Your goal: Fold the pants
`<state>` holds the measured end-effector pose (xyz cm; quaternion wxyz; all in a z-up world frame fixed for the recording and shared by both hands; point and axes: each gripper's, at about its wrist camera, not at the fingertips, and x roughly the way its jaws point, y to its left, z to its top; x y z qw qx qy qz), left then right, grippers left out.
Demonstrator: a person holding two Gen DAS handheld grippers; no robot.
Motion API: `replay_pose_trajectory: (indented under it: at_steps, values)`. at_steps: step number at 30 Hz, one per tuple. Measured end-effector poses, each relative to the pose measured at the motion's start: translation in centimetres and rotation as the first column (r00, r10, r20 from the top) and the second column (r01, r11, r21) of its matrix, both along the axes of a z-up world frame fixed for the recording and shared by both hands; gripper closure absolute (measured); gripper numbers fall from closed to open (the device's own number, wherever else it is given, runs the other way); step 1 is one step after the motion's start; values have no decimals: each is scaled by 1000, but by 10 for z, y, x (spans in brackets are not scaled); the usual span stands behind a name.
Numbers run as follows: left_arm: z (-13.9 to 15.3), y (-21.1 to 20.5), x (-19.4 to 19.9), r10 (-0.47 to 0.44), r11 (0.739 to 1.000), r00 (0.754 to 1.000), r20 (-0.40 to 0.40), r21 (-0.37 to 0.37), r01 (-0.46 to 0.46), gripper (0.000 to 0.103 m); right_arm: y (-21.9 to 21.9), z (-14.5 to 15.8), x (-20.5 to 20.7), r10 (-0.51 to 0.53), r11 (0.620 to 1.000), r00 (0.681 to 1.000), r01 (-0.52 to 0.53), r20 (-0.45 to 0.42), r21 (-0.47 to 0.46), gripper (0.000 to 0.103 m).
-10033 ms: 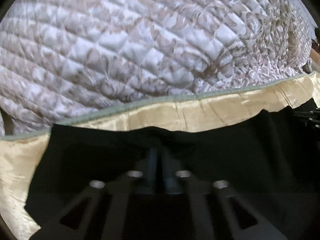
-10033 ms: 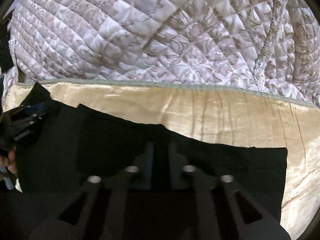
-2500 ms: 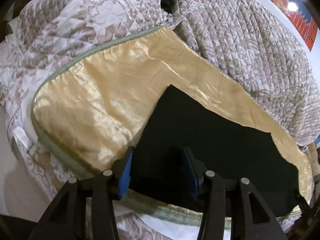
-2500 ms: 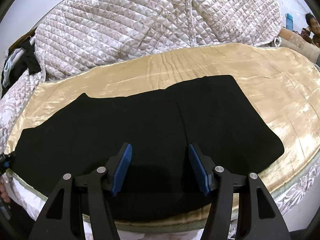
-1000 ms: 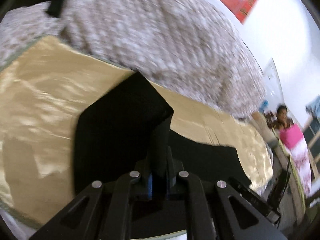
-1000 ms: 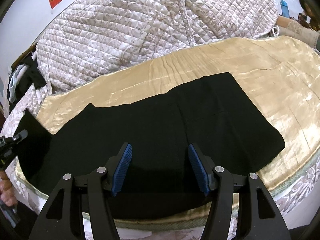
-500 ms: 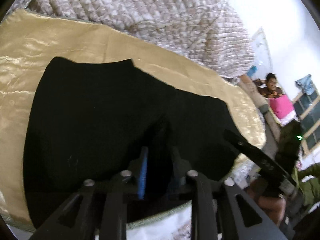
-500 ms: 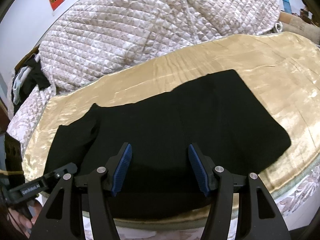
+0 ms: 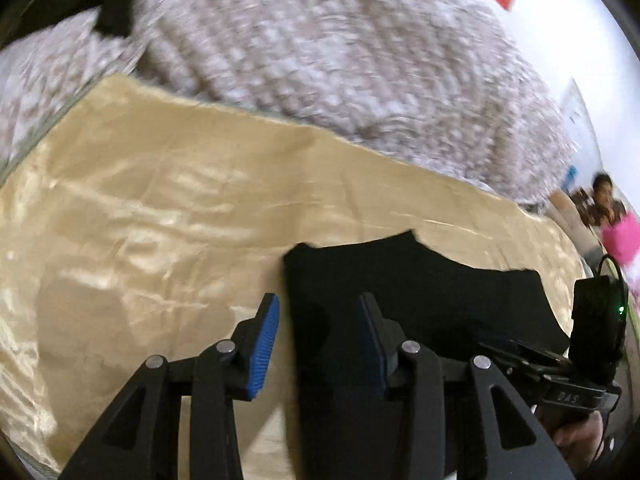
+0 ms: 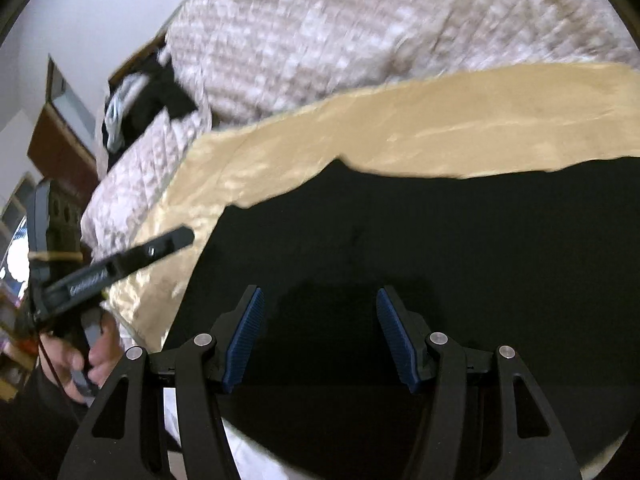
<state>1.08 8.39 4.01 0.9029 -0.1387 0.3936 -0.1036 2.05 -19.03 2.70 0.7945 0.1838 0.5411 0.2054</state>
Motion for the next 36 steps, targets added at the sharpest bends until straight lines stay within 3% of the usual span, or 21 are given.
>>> replay_pose_trajectory:
  at_steps: [3,6,9,10,11,17,21,27,32,36]
  values:
    - [-16,7,5,16,1000,999,-45,-24,-17,60,8,-5,10,0,1000,1000,0,15,-7,44]
    - [-20,5,3,6,1000,999,-44,-16,-6,60,8,-10,16,-11,998,1000,11,3,67,45]
    - [-18,1,3,0,1000,1000,-28,-1,-1,60,9,-13,18,7,992,1000,-5,-19,127,73]
    - [-17,0,4,-1,1000,1000,-24,2,1,60,11,-15,18,16,991,999,-12,-29,132,88]
    - [-16,0,4,-2,1000,1000,-21,5,2,60,12,-16,18,22,991,999,-17,-36,131,97]
    - [-13,-5,4,-11,1000,1000,0,26,11,60,-5,4,9,-40,991,999,36,27,132,98]
    - [-15,-9,5,-19,999,1000,-9,29,19,60,-15,-17,9,-75,993,996,79,-55,91,98]
    - [-10,-18,2,-46,998,999,16,41,46,60,-15,-5,4,-74,995,997,75,-23,61,97]
    - [-11,-24,-2,-75,996,997,11,46,74,60,-26,-15,6,-100,992,994,104,-47,76,97]
    - [-5,-28,-13,-107,993,994,38,50,105,60,-34,1,-2,-148,989,989,148,21,-11,87]
